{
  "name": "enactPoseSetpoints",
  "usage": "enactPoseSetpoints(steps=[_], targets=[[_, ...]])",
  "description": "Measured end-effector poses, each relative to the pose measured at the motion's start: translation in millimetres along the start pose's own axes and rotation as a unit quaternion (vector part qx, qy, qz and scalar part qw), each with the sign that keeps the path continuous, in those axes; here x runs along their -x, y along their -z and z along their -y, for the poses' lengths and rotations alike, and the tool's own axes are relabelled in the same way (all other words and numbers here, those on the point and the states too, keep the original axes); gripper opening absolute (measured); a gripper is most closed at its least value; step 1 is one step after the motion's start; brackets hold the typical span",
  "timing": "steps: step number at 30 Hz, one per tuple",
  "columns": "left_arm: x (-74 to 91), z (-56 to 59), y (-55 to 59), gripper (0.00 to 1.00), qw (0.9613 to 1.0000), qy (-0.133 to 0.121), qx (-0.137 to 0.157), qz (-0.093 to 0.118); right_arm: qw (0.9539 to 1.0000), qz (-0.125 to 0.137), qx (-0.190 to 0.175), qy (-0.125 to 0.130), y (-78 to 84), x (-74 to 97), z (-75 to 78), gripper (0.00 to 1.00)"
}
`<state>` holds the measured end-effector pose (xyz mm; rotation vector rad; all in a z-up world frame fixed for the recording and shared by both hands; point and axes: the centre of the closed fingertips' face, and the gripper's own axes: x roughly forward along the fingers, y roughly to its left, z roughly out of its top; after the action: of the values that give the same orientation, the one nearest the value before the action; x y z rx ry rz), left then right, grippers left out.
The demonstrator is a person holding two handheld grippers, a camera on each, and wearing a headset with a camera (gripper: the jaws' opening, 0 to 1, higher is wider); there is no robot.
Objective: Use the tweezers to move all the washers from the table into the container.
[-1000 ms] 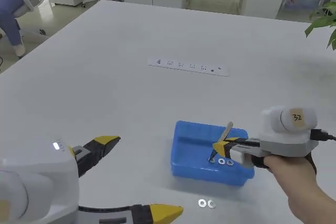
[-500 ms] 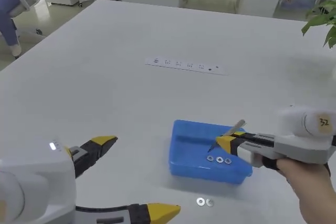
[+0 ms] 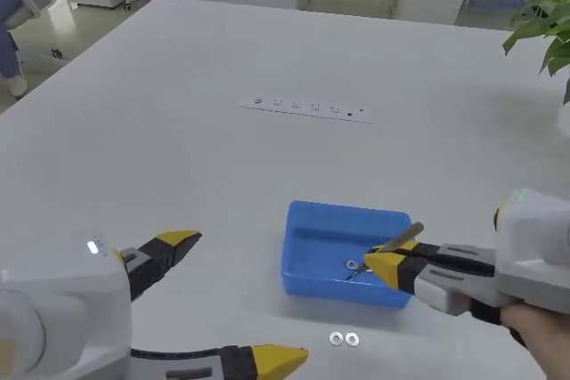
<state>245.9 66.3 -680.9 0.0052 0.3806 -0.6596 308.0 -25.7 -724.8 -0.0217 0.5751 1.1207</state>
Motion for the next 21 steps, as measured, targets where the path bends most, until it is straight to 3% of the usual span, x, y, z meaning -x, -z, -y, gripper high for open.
enactPoseSetpoints(steps=[2, 8, 21], targets=[[-0.1, 0.2, 0.6, 0.97, 1.0000, 0.000, 0.000, -0.001, 0.9997, -0.026, -0.006, -0.001, 15.3, -2.2, 2.6, 0.02], [0.0, 1.3, 1.6, 0.97, 1.0000, 0.001, 0.000, -0.002, 0.9977, -0.065, -0.022, -0.001, 40.5, -6.5, 4.9, 0.02], [0.2, 1.0, 5.1, 0.97, 1.0000, 0.001, -0.003, -0.009, 0.9941, -0.108, -0.009, -0.012, 56.8, -12.7, -1.2, 0.03]])
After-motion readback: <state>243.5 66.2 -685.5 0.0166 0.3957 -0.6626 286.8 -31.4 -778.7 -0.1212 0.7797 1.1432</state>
